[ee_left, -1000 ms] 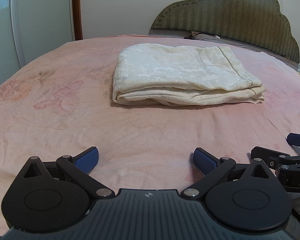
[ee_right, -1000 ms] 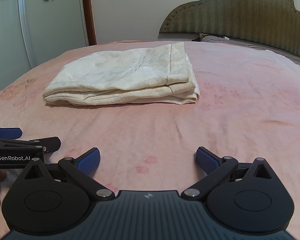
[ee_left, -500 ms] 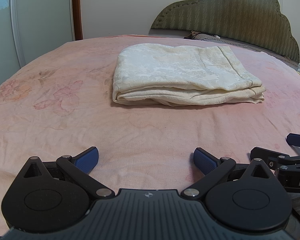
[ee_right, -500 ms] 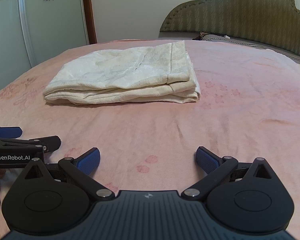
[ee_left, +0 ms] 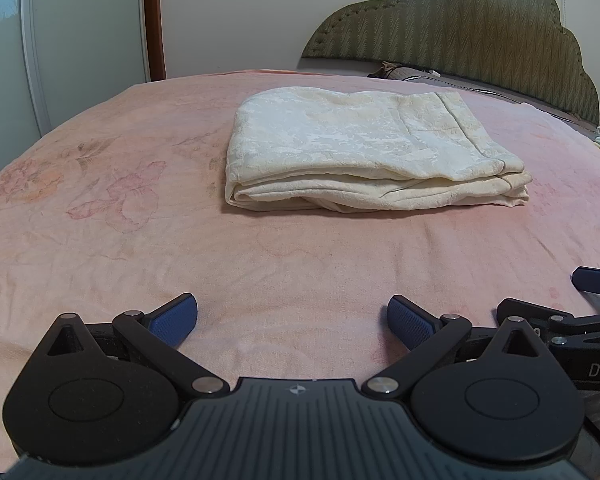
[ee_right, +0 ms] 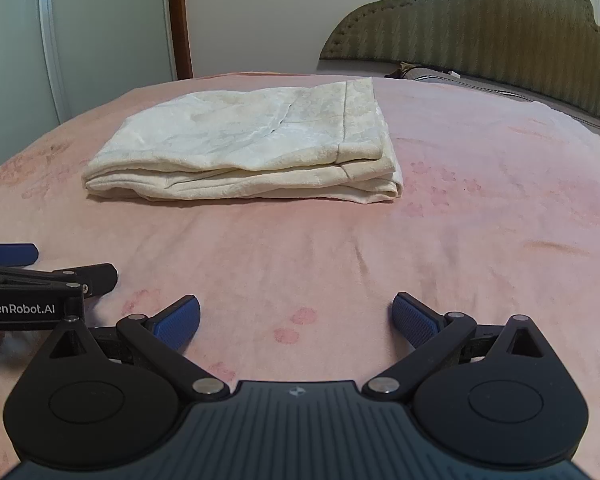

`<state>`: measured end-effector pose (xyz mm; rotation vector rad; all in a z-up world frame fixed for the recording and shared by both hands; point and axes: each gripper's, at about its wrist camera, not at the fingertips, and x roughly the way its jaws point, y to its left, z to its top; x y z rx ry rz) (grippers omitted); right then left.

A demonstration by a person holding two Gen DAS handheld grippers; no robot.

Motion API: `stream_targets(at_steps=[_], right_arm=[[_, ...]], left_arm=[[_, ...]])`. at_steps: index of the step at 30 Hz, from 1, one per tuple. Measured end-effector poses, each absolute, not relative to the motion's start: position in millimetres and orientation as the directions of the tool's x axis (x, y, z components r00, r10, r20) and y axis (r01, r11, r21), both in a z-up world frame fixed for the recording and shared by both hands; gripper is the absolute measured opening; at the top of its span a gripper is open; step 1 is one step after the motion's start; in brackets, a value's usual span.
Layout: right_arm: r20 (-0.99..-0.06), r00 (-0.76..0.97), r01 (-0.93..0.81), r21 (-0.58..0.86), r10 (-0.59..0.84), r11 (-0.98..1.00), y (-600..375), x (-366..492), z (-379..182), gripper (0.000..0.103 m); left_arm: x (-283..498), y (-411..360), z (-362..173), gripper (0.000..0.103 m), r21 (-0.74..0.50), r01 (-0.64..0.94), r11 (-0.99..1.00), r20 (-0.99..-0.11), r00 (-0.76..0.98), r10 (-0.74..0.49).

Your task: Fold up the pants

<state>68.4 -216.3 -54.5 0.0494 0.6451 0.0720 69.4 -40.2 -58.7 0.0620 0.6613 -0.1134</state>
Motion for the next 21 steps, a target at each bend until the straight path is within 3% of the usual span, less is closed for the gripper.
stream_targets(at_steps=[21], right_arm=[[-0.597, 0.798, -0.049, 0.070, 0.081, 0.996, -216.7, 67.8, -54.2, 0.103]], left_arm=[[69.3, -40.2, -58.7, 0.103, 0.022, 0.125, 0.992, -0.616, 0.783, -0.085]])
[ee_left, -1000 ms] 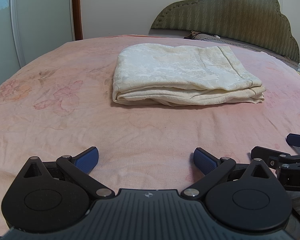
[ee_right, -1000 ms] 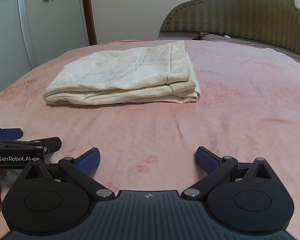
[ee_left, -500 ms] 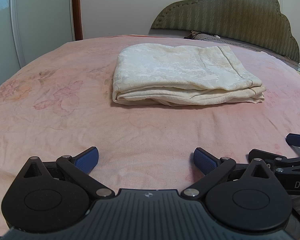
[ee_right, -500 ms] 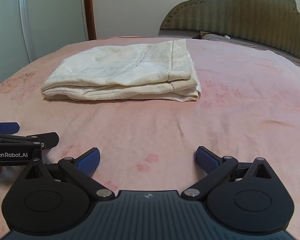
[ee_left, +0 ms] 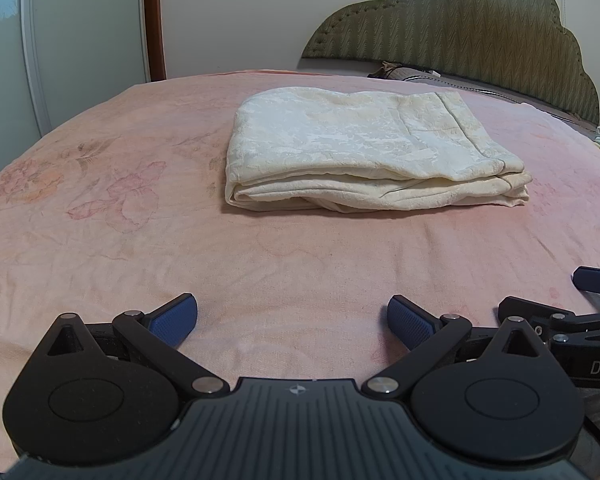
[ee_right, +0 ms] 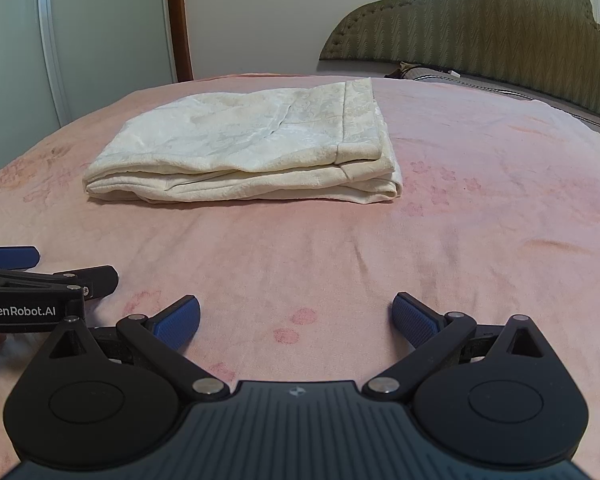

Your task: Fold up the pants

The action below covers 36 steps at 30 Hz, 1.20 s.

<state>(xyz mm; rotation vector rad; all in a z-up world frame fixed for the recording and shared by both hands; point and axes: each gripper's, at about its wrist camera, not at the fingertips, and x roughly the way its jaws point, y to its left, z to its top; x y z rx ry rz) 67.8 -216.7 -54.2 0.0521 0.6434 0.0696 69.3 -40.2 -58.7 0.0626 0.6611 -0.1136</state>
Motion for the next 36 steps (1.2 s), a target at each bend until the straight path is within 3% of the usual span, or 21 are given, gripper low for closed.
stream_targets(at_steps=[36], right_arm=[[-0.600, 0.798, -0.028, 0.055, 0.055, 0.998, -216.7, 67.5, -54.0, 0.103]], left_arm=[[69.3, -40.6, -58.9, 0.103, 0.022, 0.125, 0.992, -0.615, 0.784, -0.085]])
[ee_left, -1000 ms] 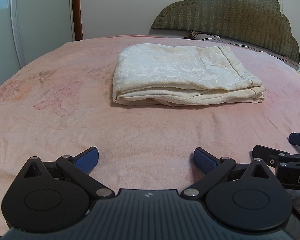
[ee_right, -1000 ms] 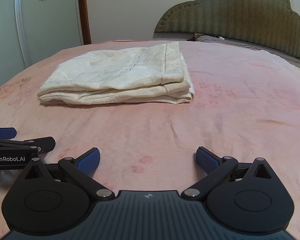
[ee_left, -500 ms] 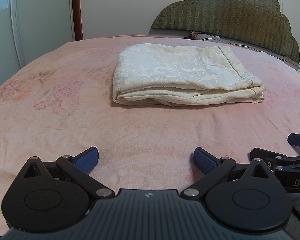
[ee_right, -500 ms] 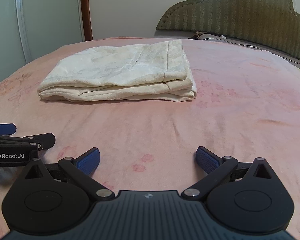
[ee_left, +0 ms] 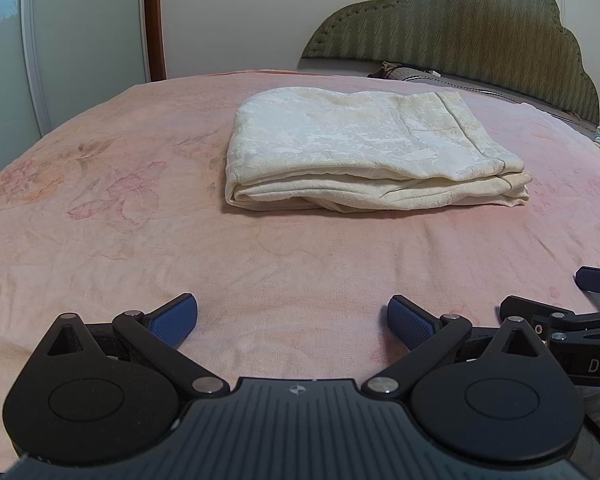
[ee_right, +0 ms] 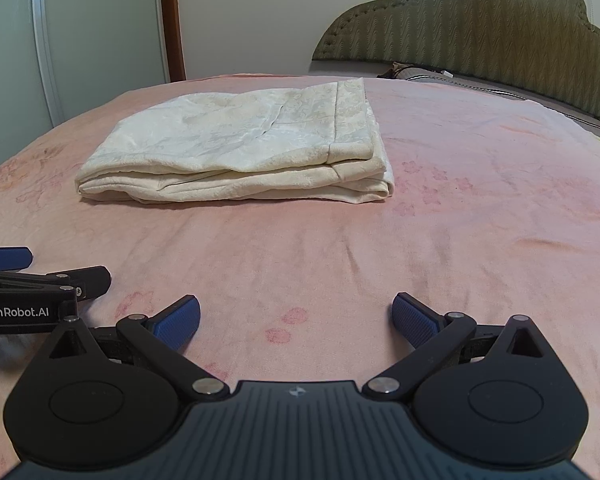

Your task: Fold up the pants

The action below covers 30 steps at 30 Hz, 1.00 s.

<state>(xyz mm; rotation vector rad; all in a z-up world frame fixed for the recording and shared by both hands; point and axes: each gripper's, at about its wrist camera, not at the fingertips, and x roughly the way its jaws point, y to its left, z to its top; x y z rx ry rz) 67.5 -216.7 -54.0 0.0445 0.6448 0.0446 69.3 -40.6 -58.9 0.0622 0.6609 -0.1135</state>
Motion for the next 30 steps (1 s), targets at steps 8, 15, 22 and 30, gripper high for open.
stream_targets(at_steps=[8, 15, 22, 30], right_arm=[[-0.600, 0.798, -0.028, 0.055, 0.055, 0.998, -216.4, 67.4, -54.1, 0.103], [-0.606, 0.794, -0.030, 0.037, 0.046, 0.999, -215.1, 67.9, -55.4, 0.103], [-0.605, 0.794, -0.031, 0.043, 0.051, 0.999, -216.1, 68.3, -55.8, 0.103], [-0.598, 0.800, -0.037, 0.022, 0.043, 0.999, -213.2, 66.4, -54.2, 0.103]], left_arm=[[69.2, -40.6, -58.9, 0.103, 0.022, 0.125, 0.992, -0.615, 0.784, -0.085], [69.1, -40.4, -59.1, 0.103, 0.022, 0.125, 0.992, -0.615, 0.784, -0.085], [69.1, -40.3, -59.0, 0.103, 0.021, 0.125, 0.992, -0.615, 0.784, -0.086], [68.4, -40.9, -58.7, 0.103, 0.020, 0.125, 0.992, -0.615, 0.784, -0.086]])
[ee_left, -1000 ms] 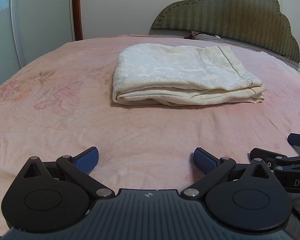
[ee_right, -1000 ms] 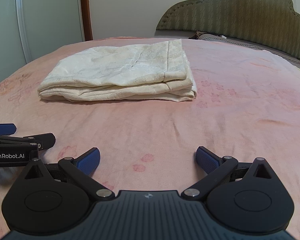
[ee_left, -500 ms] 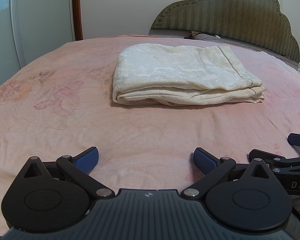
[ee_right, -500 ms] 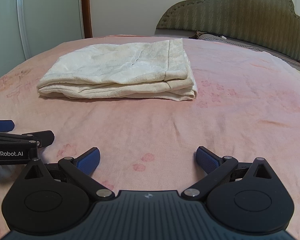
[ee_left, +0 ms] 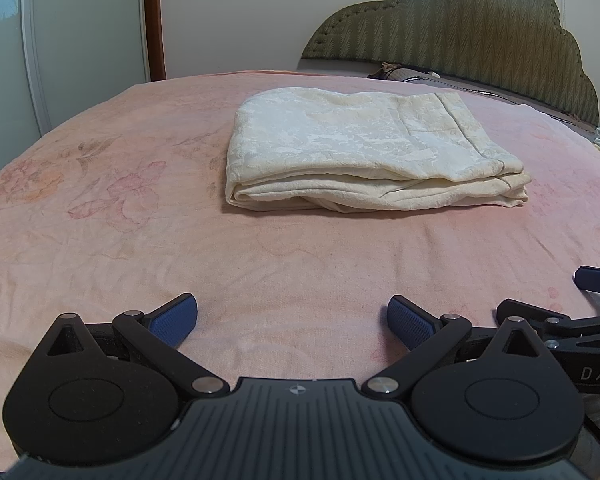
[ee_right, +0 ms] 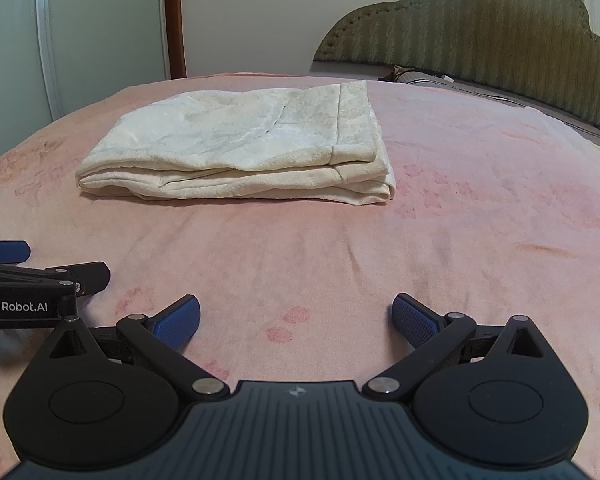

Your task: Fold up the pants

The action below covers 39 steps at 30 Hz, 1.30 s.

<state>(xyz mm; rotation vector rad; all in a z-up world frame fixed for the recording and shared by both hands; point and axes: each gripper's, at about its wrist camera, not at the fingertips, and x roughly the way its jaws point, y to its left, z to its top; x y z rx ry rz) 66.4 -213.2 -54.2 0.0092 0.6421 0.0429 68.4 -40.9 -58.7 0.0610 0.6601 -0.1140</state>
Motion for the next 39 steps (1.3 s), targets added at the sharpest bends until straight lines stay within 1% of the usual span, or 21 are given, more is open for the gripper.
stream_targets(at_steps=[24, 28, 39], right_arm=[[-0.601, 0.796, -0.041, 0.053, 0.064, 0.998, -217.0, 66.7, -53.9, 0.103], [-0.607, 0.793, -0.037, 0.034, 0.050, 0.999, -214.3, 68.1, -54.4, 0.103], [-0.607, 0.793, -0.036, 0.038, 0.051, 0.999, -215.6, 68.2, -54.6, 0.103]], left_arm=[[68.3, -40.9, -58.8, 0.103, 0.020, 0.125, 0.992, -0.615, 0.784, -0.086], [68.4, -40.8, -58.7, 0.103, 0.020, 0.125, 0.992, -0.615, 0.784, -0.086], [68.4, -40.7, -59.0, 0.103, 0.020, 0.125, 0.992, -0.615, 0.784, -0.086]])
